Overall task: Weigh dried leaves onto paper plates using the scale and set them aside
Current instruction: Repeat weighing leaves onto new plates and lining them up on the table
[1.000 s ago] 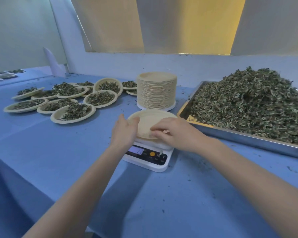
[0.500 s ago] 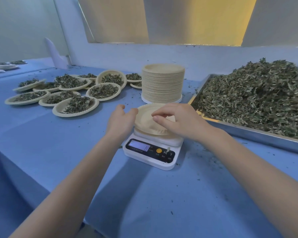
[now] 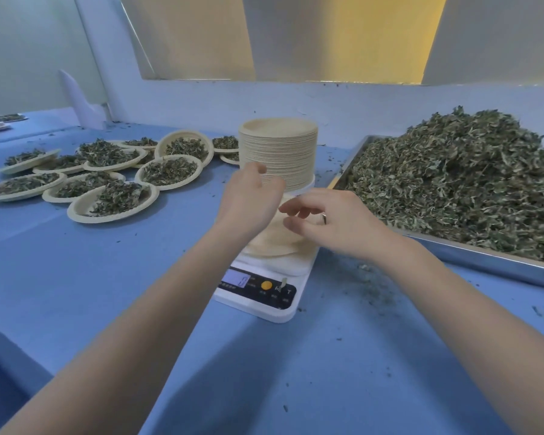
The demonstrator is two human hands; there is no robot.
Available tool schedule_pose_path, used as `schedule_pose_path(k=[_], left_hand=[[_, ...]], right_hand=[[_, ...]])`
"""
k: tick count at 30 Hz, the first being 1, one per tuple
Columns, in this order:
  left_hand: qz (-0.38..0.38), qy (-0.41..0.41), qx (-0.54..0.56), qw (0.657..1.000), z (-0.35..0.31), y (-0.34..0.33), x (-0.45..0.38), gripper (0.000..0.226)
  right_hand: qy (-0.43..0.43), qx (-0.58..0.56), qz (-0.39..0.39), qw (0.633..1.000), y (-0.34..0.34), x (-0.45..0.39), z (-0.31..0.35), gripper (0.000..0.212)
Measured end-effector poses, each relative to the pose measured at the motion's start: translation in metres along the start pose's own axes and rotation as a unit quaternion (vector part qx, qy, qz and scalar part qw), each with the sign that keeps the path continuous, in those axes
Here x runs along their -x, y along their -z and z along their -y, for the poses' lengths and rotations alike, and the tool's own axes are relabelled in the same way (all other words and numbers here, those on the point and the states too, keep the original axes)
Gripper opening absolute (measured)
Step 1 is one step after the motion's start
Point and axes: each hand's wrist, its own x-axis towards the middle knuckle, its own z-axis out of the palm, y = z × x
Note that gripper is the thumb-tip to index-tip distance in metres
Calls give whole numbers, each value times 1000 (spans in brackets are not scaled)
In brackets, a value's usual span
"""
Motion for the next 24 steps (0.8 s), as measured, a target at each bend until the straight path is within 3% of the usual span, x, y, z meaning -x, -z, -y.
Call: schedule_pose_path(k=[3, 5, 8, 11, 16, 20, 24], left_hand=[[12, -73, -41, 996, -24, -31, 2, 42], [22, -113, -47, 992, -43, -57, 1, 38], [61, -113, -61, 990, -70, -99, -2, 34], [136, -85, -73, 984, -86, -143, -10, 35], [190, 16, -143, 971, -89, -196, -35, 56], [247, 100, -172, 948, -84, -214, -62, 63], [252, 110, -118, 954, -80, -226, -84, 53]], right_hand=[[-9, 8, -31, 999, 18, 6, -11, 6], [-31, 32, -53, 998, 31, 14, -25, 18], [-106, 70, -62, 990, 52, 29, -53, 30], [-188, 129, -29, 973, 73, 43, -87, 18], [-292, 170, 65, 939, 97, 49, -133, 89], [-303, 203, 137, 921, 99, 34, -169, 115], [-283, 162, 158, 932, 95, 6, -190, 140]])
